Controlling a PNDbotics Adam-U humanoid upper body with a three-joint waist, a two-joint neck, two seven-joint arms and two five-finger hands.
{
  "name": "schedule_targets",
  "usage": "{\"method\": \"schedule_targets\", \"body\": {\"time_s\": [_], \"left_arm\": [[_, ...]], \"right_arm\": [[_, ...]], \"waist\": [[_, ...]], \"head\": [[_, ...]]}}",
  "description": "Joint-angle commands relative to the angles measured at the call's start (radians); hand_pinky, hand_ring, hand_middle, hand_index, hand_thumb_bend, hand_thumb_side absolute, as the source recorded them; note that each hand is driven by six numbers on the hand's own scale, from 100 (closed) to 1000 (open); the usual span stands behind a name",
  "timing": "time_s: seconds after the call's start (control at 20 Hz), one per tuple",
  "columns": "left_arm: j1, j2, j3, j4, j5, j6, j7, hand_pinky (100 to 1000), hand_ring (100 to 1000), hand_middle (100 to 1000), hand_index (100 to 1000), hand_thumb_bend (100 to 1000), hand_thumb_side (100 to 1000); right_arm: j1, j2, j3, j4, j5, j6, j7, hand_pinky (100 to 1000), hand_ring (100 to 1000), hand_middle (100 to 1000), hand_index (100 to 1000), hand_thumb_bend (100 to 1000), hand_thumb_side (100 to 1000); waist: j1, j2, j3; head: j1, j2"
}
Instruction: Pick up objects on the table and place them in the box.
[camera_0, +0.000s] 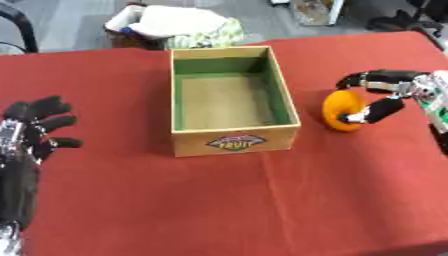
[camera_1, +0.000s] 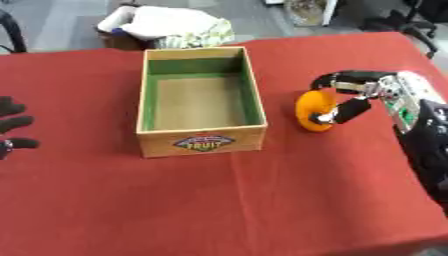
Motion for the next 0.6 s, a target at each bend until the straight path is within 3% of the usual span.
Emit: {"method": "schedule_targets", "body": {"time_s": [0.05, 0.1, 0.15, 0.3, 0.4, 0.6], "left_arm": [[-0.006, 0.003, 0.001, -0.021, 0.002, 0.001, 0.002, 615, 776, 738, 839, 127, 1000], [-0.006, 0.003, 0.001, -0.021, 0.002, 0.001, 0.002, 615, 776, 738, 839, 127, 1000], [-0.005, 0.003, 0.001, -0.021, 0.002, 0.001, 0.002, 615, 776, 738, 839, 127, 1000], [-0.005, 0.003, 0.001, -0.021, 0.003, 0.001, 0.002, 615, 776, 738, 839, 127, 1000], [-0.005, 0.002, 0.001, -0.021, 0.003, 0.001, 0.002, 615, 776, 738, 839, 127, 1000], [-0.005, 0.002, 0.001, -0.021, 0.003, 0.000, 0.002, 616, 777, 738, 839, 127, 1000]], "right_arm": [[-0.009, -0.035, -0.014, -0.020, 0.030, -0.002, -0.016, 997, 958, 912, 719, 163, 481], [-0.009, -0.036, -0.017, -0.023, 0.035, 0.002, -0.032, 986, 939, 883, 573, 100, 442], [-0.009, -0.037, -0.020, -0.028, 0.041, 0.007, -0.052, 977, 920, 853, 480, 100, 413], [-0.009, -0.038, -0.025, -0.043, 0.056, 0.016, -0.129, 946, 854, 766, 320, 100, 339], [-0.010, -0.039, -0.028, -0.055, 0.062, 0.019, -0.187, 913, 786, 688, 222, 100, 286], [-0.009, -0.042, -0.030, -0.082, 0.057, 0.017, -0.311, 846, 643, 557, 150, 100, 235]], "waist": [[-0.002, -0.016, -0.002], [-0.002, -0.016, -0.002], [-0.001, -0.016, -0.002], [-0.001, -0.016, -0.003], [-0.001, -0.016, -0.003], [-0.001, -0.016, -0.003]], "head": [[-0.002, -0.006], [-0.002, -0.006], [-0.002, -0.006], [-0.001, -0.006], [-0.002, -0.007], [-0.002, -0.007]]}}
